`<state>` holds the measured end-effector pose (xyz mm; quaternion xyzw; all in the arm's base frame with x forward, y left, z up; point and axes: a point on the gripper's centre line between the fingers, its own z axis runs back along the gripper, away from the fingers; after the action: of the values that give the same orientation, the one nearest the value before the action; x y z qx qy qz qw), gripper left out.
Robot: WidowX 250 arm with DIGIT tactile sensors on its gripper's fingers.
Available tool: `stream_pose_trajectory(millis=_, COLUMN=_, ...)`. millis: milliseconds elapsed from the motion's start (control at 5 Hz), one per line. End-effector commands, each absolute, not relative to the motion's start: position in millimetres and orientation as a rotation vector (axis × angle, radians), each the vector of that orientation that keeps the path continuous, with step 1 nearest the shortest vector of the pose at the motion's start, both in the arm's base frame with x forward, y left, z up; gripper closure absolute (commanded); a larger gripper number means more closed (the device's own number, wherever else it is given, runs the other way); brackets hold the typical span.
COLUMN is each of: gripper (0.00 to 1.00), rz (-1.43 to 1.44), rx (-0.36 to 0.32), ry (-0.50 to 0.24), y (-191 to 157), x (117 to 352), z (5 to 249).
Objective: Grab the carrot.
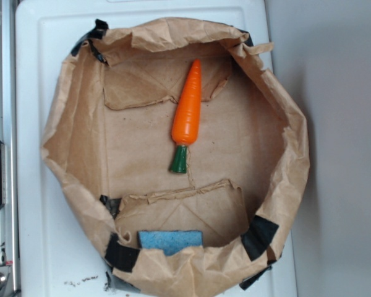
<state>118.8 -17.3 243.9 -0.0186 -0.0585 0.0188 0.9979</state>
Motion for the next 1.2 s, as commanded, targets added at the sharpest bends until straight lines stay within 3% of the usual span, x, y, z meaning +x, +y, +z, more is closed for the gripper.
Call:
stream_pose_trajectory(millis=0, gripper=0.0, rz=0.038, rx=-0.037, ry=-0.117, y=-17, x=119, z=244)
stream_pose_trajectory(millis=200, gripper=0.0, rz=0.225, rx=-0.041, ry=-0.123, y=-17, x=159, z=235)
stream_pose_trajectory(millis=600, gripper=0.0, rz=0.37, rx=-0.03, ry=-0.159, y=-2, x=216, z=219)
stream_pose_trajectory(millis=800, gripper=0.0, rz=0.621, rx=-0.071, ry=-0.215, y=19, x=248, z=210)
stream_pose_trajectory(millis=1000, gripper=0.0, rz=0.739, rx=-0.178, ry=-0.2, y=25, x=252, z=210)
